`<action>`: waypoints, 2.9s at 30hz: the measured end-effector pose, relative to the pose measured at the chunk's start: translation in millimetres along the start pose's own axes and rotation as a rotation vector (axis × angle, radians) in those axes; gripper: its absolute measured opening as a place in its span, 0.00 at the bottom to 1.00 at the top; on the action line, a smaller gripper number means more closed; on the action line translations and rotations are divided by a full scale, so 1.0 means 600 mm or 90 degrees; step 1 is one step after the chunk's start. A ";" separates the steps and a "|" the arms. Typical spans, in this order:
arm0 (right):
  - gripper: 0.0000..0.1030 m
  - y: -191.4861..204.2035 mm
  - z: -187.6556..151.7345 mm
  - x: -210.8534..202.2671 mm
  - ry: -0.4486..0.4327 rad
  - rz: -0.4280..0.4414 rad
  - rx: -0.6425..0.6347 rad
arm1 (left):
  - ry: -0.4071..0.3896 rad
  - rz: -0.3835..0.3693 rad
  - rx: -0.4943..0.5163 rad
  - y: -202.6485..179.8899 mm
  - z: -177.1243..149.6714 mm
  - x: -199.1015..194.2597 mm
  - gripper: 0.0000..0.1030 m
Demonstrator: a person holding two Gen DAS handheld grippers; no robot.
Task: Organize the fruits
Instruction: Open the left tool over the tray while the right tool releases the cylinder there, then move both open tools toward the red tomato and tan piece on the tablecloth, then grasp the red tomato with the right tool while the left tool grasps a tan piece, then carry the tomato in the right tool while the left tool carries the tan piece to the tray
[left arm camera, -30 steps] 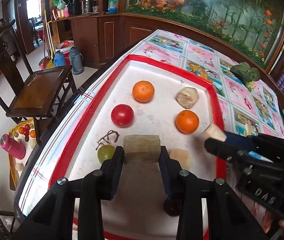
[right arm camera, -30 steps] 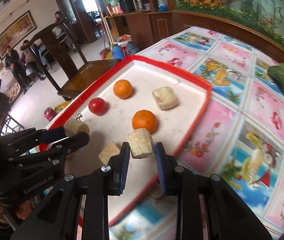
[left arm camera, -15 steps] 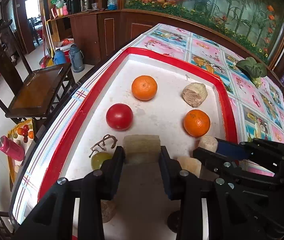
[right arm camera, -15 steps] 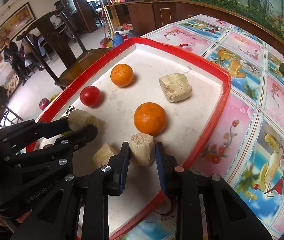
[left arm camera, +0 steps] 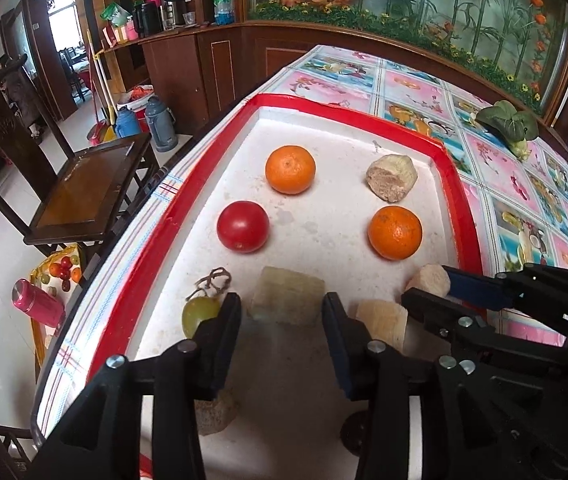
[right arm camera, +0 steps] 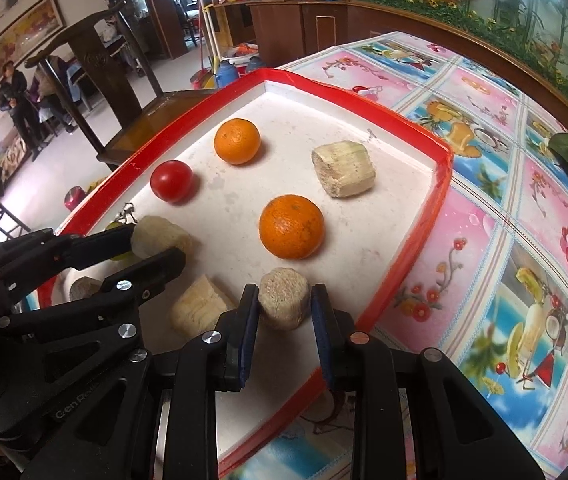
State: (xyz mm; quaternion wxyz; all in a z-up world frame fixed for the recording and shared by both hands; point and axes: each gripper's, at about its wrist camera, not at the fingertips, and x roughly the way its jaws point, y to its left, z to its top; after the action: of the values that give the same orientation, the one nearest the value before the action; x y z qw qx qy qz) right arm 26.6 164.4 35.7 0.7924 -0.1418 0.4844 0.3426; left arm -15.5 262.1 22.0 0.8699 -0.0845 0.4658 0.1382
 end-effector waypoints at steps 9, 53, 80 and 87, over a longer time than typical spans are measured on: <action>0.27 0.003 -0.021 -0.046 -0.020 -0.010 0.006 | -0.019 0.028 -0.001 -0.003 -0.011 -0.031 0.68; 0.37 -0.747 -0.407 -0.359 -0.091 -0.329 0.412 | 0.051 -0.160 0.316 -0.626 -0.139 -0.111 0.82; 0.29 -0.673 -0.414 -0.358 -0.081 -0.298 0.308 | 0.048 -0.210 0.312 -0.704 -0.154 -0.082 0.27; 0.29 -0.581 -0.401 -0.355 -0.095 -0.233 0.269 | 0.075 -0.208 0.236 -0.612 -0.147 -0.076 0.27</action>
State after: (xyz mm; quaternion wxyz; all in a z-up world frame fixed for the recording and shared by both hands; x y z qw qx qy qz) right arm 39.7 -308.7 64.7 0.8865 -0.0328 0.4518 0.0947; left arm 8.3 -117.4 18.1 0.8528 -0.0053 0.5130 -0.0972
